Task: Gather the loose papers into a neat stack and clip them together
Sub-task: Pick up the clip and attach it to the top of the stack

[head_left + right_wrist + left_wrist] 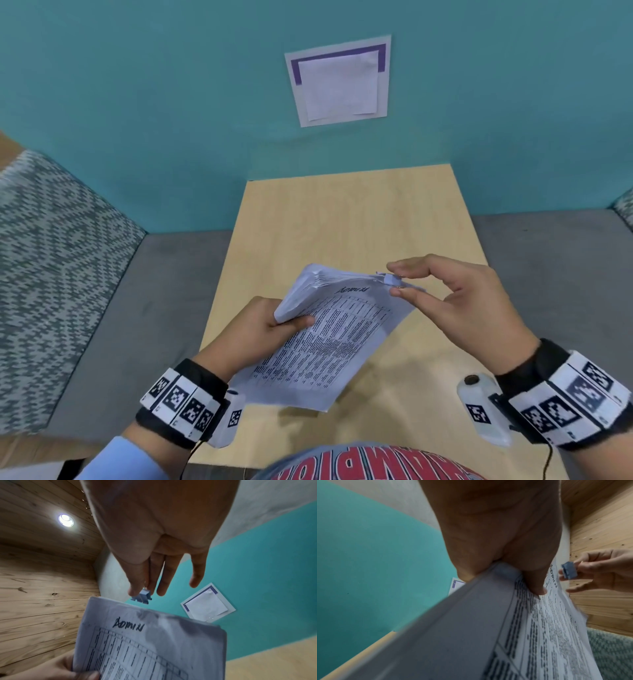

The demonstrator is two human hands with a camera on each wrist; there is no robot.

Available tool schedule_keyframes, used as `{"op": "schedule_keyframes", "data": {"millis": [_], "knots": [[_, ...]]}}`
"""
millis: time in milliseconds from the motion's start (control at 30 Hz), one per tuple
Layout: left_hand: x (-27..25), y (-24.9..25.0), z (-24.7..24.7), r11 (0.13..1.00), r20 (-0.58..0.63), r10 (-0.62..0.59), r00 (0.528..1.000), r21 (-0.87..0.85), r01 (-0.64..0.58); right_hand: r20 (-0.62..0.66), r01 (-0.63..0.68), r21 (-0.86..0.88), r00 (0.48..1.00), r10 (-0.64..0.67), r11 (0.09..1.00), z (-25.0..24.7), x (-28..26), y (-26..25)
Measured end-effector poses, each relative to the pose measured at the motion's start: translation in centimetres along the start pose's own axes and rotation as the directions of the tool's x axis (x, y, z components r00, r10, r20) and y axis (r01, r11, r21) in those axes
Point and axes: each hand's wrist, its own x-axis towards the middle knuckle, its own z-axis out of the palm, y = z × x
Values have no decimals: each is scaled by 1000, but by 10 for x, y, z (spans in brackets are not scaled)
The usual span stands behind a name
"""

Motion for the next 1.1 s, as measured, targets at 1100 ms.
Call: {"op": "schedule_keyframes", "data": {"millis": [1100], "knots": [[-18, 11, -3, 956, 31, -22, 999, -291, 30, 36, 183, -198, 983, -180, 963, 5, 5, -44]]}}
